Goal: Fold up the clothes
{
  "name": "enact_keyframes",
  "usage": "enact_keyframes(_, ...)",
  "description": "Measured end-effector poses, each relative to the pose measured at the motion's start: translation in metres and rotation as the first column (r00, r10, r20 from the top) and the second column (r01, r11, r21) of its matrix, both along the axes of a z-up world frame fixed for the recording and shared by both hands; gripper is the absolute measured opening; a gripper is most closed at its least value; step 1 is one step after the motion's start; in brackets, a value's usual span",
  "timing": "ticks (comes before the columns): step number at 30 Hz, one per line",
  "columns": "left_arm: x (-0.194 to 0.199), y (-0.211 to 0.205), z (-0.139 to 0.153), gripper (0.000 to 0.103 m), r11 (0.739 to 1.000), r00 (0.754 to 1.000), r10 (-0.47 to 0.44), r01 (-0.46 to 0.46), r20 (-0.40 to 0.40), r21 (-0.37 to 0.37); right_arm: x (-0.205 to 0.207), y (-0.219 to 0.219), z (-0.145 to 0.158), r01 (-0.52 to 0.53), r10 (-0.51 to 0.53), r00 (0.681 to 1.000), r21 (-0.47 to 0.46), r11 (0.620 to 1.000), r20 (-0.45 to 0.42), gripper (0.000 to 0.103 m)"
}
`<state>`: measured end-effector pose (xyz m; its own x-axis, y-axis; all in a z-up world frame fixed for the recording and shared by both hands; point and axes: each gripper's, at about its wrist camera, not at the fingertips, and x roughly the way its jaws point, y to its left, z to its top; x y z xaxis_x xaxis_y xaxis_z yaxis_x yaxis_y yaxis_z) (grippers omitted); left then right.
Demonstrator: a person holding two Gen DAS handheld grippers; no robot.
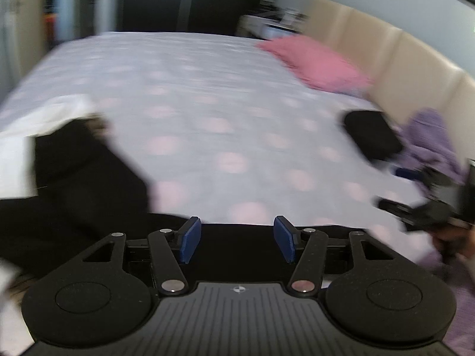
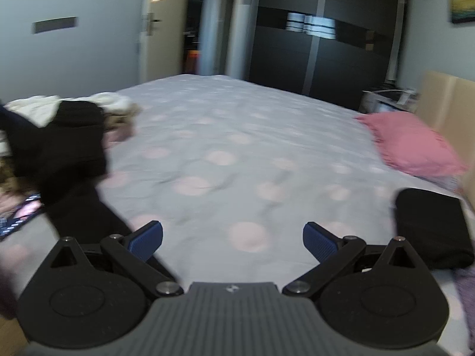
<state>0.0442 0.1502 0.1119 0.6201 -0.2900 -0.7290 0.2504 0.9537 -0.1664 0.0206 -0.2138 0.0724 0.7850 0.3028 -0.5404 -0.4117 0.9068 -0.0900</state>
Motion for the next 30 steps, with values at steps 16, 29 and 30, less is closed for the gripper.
enact_keyframes(16, 0.057, 0.142, -0.046, 0.053, 0.913, 0.918, 0.396, -0.391, -0.025, 0.118, 0.035, 0.208, -0.012, -0.407, 0.416, 0.905, 0.097, 0.908, -0.09, 0.097)
enact_keyframes(29, 0.082, 0.161, -0.095, 0.043, 0.926, 0.923, 0.376, -0.37, -0.085, 0.078, 0.094, 0.333, -0.055, -0.499, 0.499, 0.853, 0.04, 0.866, -0.152, 0.081)
enact_keyframes(30, 0.083, 0.161, -0.097, 0.039, 0.927, 0.924, 0.373, -0.366, -0.085, 0.083, 0.096, 0.34, -0.058, -0.5, 0.498, 0.853, 0.029, 0.865, -0.156, 0.077)
